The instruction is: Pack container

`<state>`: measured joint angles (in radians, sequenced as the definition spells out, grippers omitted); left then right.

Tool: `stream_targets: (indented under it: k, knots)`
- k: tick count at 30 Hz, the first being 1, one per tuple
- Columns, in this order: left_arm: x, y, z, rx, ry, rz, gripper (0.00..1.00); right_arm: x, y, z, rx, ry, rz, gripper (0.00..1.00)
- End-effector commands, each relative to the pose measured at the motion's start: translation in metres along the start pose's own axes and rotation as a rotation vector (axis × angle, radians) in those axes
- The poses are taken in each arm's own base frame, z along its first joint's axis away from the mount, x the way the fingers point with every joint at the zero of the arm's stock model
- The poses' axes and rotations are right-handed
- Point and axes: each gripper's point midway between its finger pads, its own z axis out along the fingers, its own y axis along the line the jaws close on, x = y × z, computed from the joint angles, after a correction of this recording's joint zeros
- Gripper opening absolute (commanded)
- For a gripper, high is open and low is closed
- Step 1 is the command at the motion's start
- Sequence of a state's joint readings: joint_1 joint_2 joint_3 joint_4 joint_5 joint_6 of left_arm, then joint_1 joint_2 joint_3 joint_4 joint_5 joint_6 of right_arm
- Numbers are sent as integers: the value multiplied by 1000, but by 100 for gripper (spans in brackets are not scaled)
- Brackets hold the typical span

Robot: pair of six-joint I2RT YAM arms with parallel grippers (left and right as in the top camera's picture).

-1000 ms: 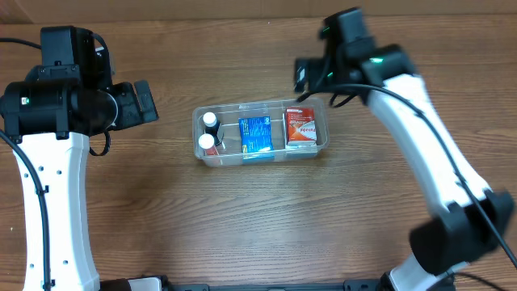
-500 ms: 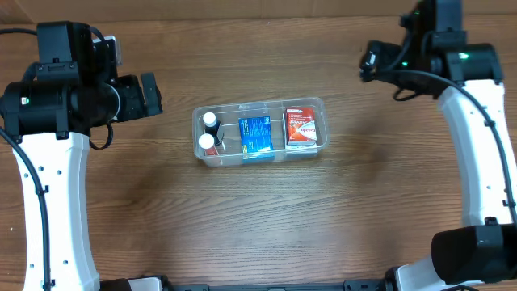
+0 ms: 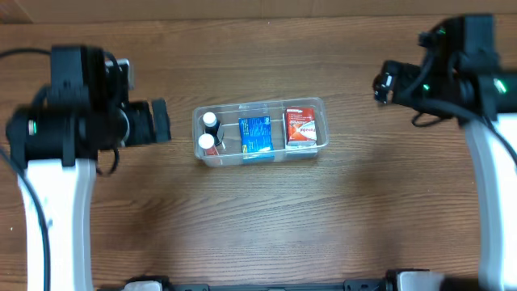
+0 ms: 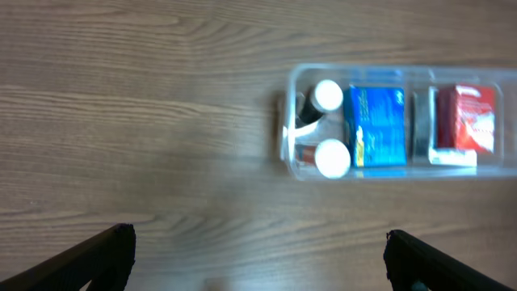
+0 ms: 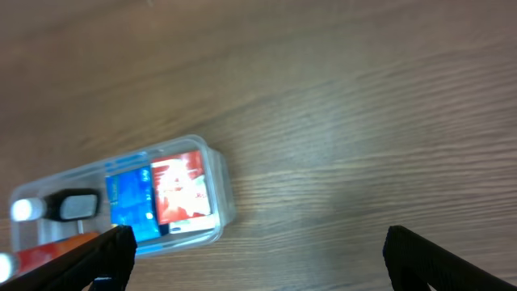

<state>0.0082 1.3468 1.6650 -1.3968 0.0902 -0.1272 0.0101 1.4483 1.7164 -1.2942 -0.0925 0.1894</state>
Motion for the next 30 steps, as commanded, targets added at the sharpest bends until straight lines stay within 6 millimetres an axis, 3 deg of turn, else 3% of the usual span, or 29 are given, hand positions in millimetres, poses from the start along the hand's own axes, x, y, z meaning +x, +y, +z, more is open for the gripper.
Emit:
stream_targets:
  k: [1,4,8,14,21,30]
  knots:
    - [32,-4,-24,12,-113,29,100,19,-5,-44,-4,-140,-23,100]
    - [53,-2,-29,30,-208,36,100,44,-12,-52,-15,-214,-29,100]
    - [79,2,-35,63,-369,8,100,95,-28,-40,-31,-292,-35,100]
    - [93,4,-42,83,-482,16,100,133,-54,-22,32,-345,-26,100]
    - [102,6,-37,76,-442,14,100,159,-62,-13,62,-233,-20,100]
    - [115,8,-32,66,-386,10,100,160,-62,-12,63,-229,-20,100]
